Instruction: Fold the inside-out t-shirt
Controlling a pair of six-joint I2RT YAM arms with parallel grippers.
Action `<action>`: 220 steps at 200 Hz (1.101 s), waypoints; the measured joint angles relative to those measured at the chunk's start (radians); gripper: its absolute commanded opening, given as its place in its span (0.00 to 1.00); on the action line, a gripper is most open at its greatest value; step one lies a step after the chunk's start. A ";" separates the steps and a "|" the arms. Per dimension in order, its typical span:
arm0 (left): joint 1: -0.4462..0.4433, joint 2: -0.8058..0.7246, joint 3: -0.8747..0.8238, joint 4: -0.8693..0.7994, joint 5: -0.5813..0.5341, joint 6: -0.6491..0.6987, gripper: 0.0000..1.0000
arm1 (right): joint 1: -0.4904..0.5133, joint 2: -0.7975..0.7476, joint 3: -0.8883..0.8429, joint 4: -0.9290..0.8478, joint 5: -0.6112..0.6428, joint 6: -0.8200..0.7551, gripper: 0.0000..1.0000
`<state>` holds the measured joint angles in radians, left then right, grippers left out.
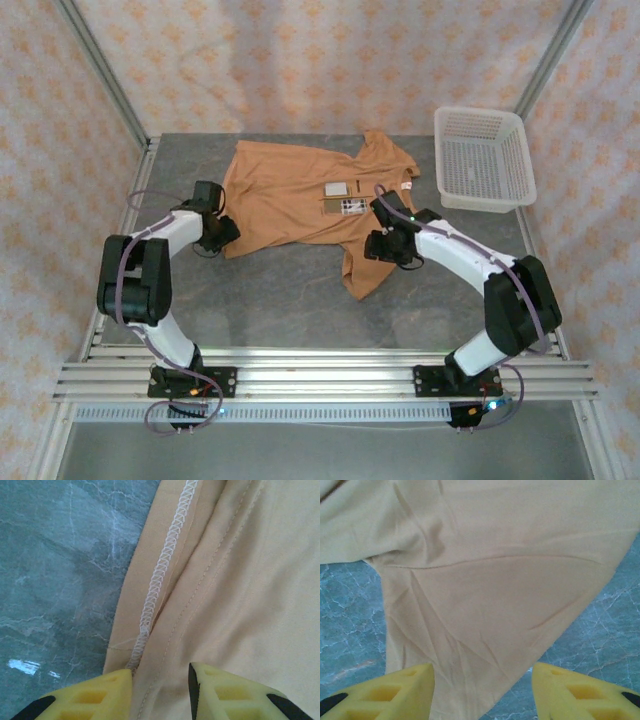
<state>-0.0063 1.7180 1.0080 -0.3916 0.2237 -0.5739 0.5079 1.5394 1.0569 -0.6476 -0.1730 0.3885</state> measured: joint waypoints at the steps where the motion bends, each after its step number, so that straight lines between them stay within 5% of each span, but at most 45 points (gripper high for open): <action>1: 0.000 0.000 0.001 0.000 0.000 0.000 0.35 | 0.000 0.001 0.002 -0.001 0.000 0.000 0.54; 55: 0.000 0.024 0.030 0.010 0.000 0.006 0.11 | 0.000 0.008 0.027 -0.012 0.012 -0.011 0.54; 69: 0.000 0.024 0.031 0.010 0.000 0.008 0.13 | 0.000 0.008 0.031 -0.019 0.013 -0.015 0.54; 101: 0.000 0.024 0.032 0.009 -0.001 0.017 0.36 | 0.000 0.008 0.041 -0.028 0.016 -0.023 0.55; 220: 0.003 0.059 0.033 0.009 -0.005 0.019 0.31 | -0.018 0.008 0.058 -0.046 0.015 -0.026 0.56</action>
<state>-0.0036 1.7771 1.0412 -0.3828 0.2192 -0.5545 0.4896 1.5475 1.1149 -0.6937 -0.1577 0.3626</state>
